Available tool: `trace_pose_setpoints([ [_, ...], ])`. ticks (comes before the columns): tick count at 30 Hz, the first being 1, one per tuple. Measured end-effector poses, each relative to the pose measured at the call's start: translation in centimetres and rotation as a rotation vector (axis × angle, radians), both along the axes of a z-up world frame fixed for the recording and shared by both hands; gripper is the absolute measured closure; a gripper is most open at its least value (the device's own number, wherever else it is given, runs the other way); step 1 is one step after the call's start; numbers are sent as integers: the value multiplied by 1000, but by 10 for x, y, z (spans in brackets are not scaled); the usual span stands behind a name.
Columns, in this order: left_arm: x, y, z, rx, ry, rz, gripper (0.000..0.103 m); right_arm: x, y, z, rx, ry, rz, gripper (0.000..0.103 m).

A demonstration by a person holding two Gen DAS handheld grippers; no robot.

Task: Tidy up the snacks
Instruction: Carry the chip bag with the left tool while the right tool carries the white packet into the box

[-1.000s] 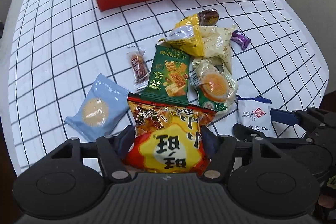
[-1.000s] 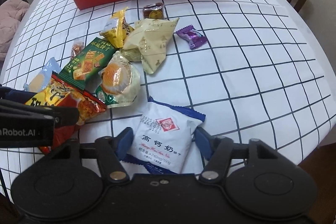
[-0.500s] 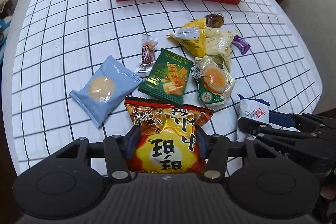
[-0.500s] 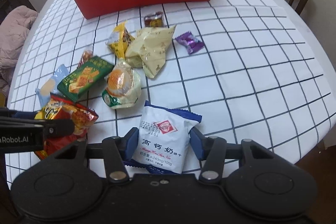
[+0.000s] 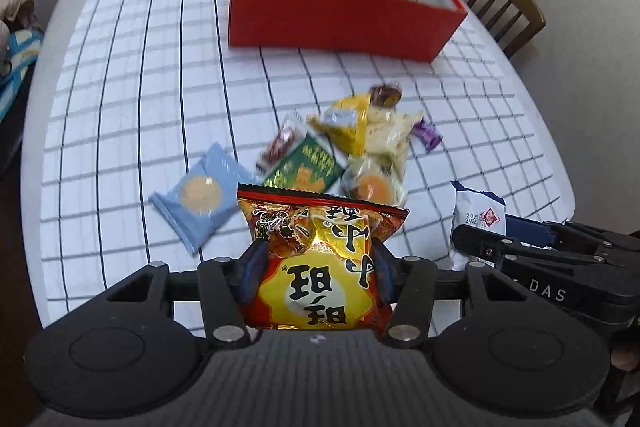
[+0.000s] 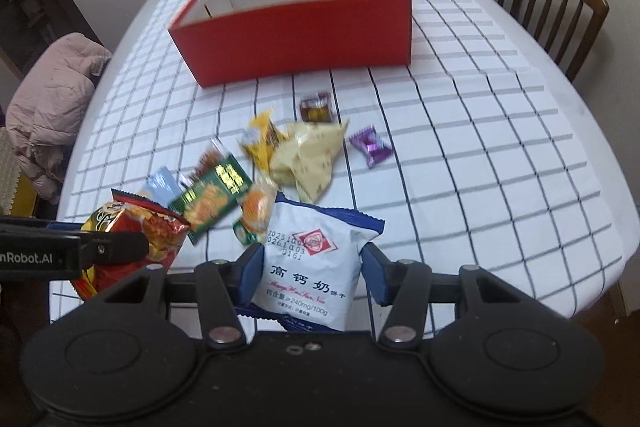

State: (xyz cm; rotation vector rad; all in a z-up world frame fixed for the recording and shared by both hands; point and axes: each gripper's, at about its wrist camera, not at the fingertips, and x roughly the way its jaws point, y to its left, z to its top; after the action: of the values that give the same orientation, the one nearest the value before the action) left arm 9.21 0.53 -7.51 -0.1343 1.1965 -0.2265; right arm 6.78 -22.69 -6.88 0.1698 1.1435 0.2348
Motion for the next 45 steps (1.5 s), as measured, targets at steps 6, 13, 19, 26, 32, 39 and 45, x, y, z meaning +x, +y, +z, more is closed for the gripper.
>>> trace_pose_setpoints([
  [6, 13, -5, 26, 3, -69, 7, 50, 16, -5, 27, -7, -69, 32, 52],
  [13, 38, -14, 50, 25, -145, 29, 50, 46, -10, 51, -34, -146, 69, 52],
  [19, 68, -21, 63, 57, -192, 59, 50, 78, -11, 66, -49, -199, 91, 52],
  [26, 106, -27, 74, 76, -231, 89, 50, 119, -14, 75, -55, -237, 107, 52],
  [32, 140, -33, 82, 106, -260, 110, 50, 156, -16, 78, -57, -253, 121, 52],
  [39, 187, -39, 78, 133, -266, 135, 50, 200, -12, 71, -42, -250, 184, 52],
  [45, 228, -45, 69, 160, -254, 156, 50, 238, -8, 57, -58, -244, 228, 52],
])
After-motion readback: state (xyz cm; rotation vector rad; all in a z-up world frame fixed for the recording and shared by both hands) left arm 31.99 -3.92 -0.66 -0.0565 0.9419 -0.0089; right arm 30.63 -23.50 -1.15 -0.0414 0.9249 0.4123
